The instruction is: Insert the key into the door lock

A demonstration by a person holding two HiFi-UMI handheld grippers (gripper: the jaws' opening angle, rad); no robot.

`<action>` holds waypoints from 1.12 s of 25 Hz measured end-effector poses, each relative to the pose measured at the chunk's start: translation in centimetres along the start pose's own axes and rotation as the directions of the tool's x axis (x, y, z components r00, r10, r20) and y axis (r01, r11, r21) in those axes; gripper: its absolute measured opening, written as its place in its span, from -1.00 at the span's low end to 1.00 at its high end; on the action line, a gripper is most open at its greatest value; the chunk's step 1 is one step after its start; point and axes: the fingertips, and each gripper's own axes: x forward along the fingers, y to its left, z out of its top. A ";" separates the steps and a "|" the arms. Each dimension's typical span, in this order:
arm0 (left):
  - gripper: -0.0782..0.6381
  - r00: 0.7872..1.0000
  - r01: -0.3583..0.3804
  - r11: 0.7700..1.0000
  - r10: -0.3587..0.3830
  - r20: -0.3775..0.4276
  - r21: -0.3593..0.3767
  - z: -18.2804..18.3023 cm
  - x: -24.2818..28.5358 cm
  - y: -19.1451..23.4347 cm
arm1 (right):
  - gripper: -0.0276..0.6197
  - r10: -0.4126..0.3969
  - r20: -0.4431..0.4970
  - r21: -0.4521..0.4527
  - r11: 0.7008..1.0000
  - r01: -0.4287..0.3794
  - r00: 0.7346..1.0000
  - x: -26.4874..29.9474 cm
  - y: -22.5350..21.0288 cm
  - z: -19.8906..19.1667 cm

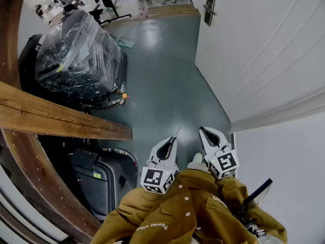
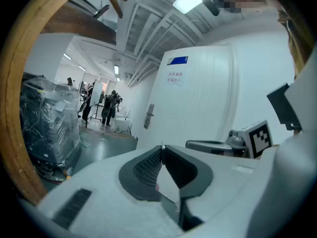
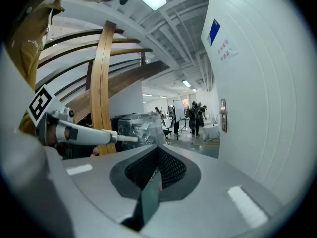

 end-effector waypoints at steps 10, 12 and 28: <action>-0.70 0.998 0.019 1.000 -0.019 0.067 0.007 1.9 2.1 -2.2 | -0.90 0.013 0.178 -0.102 0.995 0.005 0.984 -1.1 2.2 5.1; -0.70 0.998 0.023 1.000 -0.023 0.065 0.001 2.0 1.9 -2.3 | -0.90 -0.008 0.151 -0.083 0.996 0.021 0.989 -1.5 2.0 5.1; -0.70 0.997 0.056 0.998 -0.054 0.054 -0.042 2.5 0.4 2.0 | -0.90 -0.030 0.120 0.003 1.000 0.030 0.992 1.5 3.6 4.5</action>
